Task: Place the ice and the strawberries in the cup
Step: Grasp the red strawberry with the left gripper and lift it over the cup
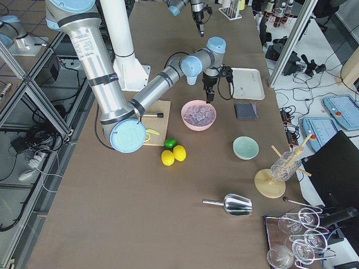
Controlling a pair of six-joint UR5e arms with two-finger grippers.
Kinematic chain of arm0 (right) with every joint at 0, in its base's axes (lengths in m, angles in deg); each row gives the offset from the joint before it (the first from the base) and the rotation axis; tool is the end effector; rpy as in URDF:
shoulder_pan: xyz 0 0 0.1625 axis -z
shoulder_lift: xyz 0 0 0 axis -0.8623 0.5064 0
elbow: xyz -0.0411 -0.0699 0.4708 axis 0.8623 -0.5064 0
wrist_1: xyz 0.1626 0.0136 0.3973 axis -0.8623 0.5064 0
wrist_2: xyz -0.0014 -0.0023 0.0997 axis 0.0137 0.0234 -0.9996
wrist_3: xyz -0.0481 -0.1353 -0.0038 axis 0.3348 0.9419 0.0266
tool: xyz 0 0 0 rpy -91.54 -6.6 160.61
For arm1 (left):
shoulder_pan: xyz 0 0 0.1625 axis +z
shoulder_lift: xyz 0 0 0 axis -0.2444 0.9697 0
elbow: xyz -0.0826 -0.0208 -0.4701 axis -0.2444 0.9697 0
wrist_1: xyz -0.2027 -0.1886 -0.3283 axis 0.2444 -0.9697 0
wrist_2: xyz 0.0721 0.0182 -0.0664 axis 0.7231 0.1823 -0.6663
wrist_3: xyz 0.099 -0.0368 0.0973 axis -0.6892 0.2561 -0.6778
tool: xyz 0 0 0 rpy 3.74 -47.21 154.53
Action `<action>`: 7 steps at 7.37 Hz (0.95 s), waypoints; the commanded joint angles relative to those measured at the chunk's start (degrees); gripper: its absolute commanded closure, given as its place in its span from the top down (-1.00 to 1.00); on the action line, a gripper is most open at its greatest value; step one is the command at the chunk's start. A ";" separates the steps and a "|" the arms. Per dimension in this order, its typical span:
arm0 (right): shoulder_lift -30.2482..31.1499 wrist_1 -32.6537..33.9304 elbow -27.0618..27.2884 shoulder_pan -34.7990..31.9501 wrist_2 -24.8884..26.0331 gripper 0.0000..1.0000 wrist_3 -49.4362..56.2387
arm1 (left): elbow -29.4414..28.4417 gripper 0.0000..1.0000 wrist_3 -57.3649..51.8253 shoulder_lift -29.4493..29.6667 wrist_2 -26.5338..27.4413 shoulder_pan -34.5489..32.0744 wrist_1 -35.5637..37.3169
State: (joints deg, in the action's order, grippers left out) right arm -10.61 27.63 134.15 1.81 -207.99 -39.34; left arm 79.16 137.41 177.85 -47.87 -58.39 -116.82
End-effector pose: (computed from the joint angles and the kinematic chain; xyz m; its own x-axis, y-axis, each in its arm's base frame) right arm -0.2908 -0.5421 0.3904 0.6715 -0.1673 0.7219 0.1276 0.9857 0.1098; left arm 0.3815 -0.4786 0.4651 0.4919 -0.1659 -0.8547 0.2968 0.9548 -0.0146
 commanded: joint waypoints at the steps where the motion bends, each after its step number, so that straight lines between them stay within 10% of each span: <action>1: 1.30 -0.01 -0.13 -0.24 0.08 1.00 1.51 | -4.70 0.83 -1.67 3.57 4.77 4.78 -0.03; 7: 2.80 -0.10 0.57 -0.42 0.00 1.00 2.48 | -7.27 0.43 -3.97 3.40 9.79 9.00 -0.03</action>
State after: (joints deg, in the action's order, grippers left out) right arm -7.85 27.50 134.49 1.41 -207.92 -36.80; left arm 71.92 133.60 181.55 -38.38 -49.79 -116.85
